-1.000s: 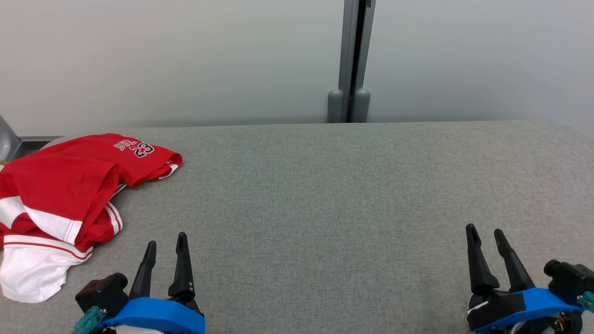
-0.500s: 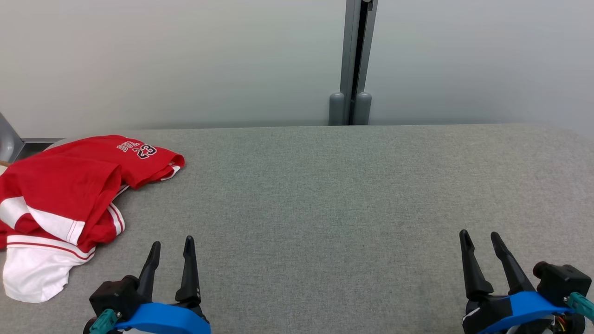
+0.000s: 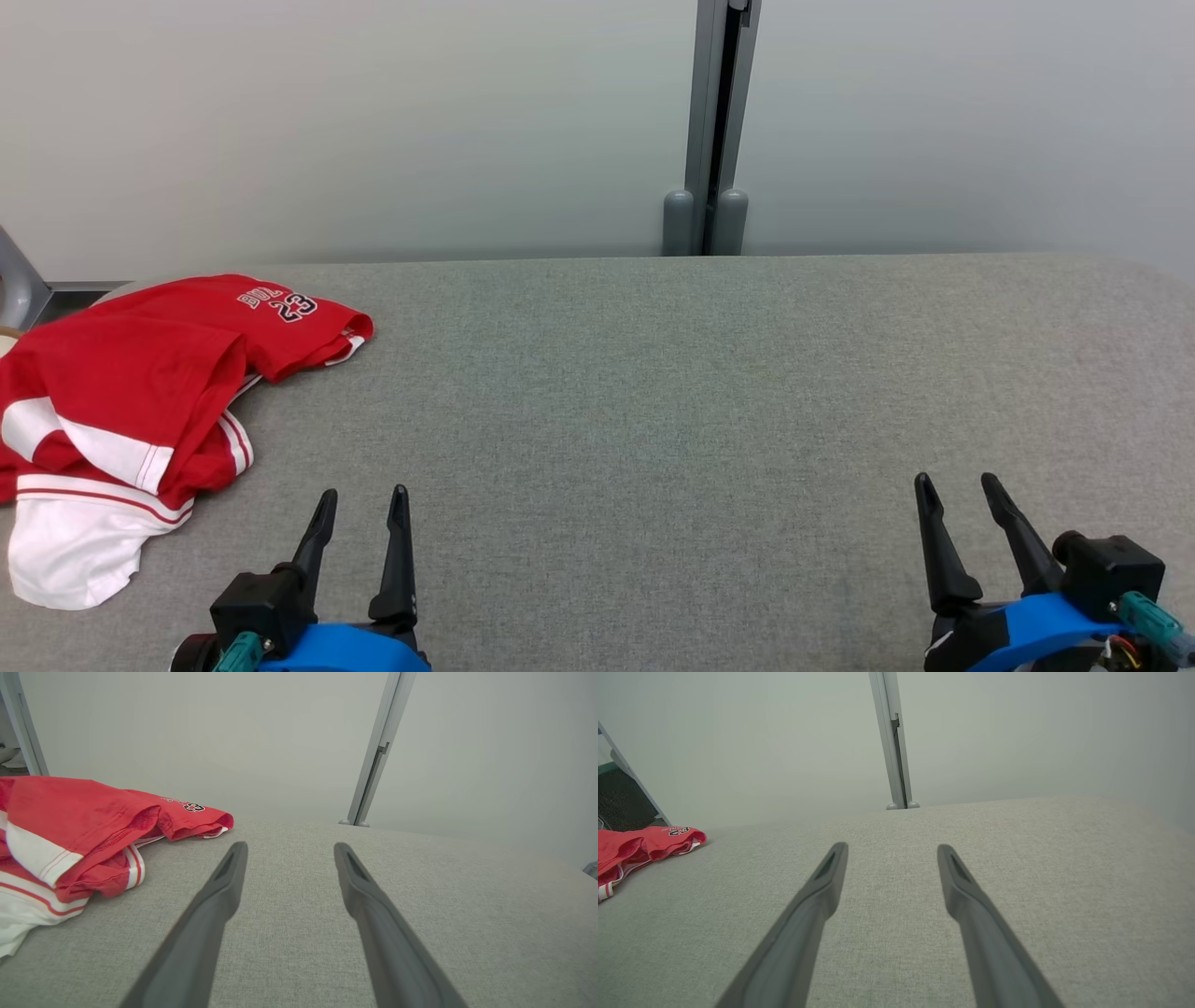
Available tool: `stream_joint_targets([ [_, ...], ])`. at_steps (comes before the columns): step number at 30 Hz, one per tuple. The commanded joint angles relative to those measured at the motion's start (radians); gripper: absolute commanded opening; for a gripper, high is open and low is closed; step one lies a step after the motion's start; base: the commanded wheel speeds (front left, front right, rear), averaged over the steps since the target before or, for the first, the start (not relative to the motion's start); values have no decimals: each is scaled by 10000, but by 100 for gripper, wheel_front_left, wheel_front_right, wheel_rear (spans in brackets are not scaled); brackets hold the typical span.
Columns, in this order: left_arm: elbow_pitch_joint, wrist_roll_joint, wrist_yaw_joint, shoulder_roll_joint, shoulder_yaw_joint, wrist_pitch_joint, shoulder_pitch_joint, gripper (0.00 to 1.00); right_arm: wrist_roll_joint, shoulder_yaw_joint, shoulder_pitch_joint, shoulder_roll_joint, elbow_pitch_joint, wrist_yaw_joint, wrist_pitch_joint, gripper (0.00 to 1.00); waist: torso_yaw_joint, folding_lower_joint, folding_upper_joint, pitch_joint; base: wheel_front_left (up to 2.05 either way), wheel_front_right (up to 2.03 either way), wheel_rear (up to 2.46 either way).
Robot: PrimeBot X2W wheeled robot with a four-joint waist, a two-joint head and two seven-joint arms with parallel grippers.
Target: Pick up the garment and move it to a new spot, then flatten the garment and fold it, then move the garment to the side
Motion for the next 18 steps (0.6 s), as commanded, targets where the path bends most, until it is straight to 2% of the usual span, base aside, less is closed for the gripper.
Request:
stream_joint_targets([
  [1, -69, 160, 72, 91, -40, -87, 103, 100, -236, 14, 82, -68, -22, 22, -27, 100, -3, 0, 0, -3, 0, 0, 0],
  [18, -178, 488, 331, 211, -49, -391, 315, 100, -1071, 114, 145, -72, -37, 22, -169, 100, -20, 0, 0, -65, 0, 0, 0],
])
